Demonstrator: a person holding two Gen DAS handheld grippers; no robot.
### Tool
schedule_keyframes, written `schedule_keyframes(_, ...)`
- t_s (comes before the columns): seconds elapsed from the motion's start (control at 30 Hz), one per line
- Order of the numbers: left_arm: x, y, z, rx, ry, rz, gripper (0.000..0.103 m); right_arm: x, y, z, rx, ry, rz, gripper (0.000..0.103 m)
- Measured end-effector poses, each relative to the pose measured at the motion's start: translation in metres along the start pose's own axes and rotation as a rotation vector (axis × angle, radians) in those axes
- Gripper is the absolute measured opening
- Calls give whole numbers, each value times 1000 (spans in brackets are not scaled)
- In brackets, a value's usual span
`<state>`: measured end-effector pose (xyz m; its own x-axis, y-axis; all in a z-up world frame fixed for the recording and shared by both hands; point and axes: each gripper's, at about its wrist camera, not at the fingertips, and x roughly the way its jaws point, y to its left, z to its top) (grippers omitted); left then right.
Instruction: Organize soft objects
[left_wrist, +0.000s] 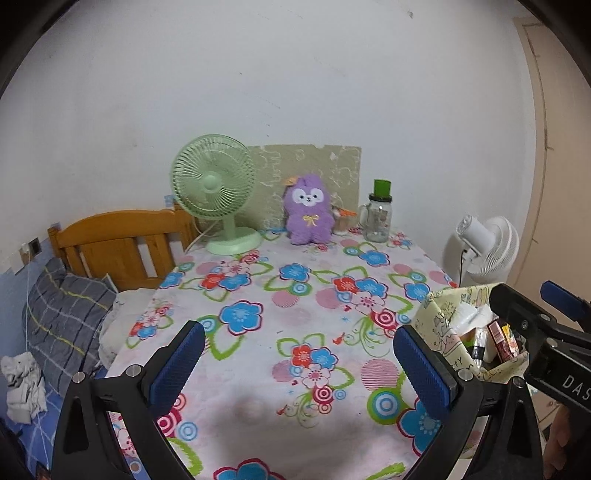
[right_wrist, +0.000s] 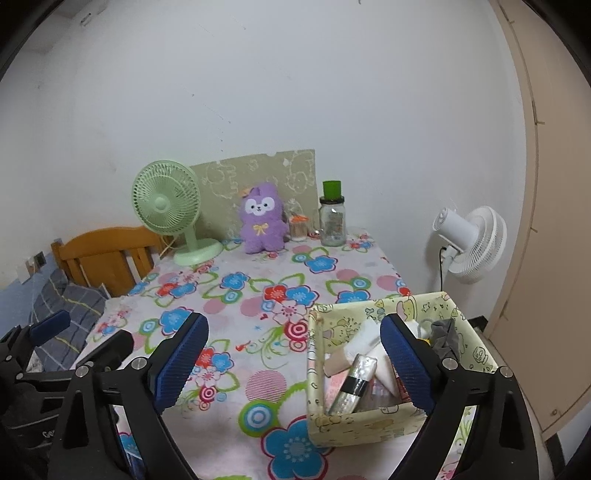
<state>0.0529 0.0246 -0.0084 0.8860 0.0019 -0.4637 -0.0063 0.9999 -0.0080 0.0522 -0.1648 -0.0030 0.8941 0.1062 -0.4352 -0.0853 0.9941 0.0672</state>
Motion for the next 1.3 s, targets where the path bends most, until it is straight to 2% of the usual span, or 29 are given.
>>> schedule_keyframes(0.3,-21,13,0,-36,-44,14,103,-16,12,-1,-40,-37,3,98)
schedule_keyframes(1.3,-27,12,1,-37,-54,16,103,-23,10,-1,-32,-49,5,99)
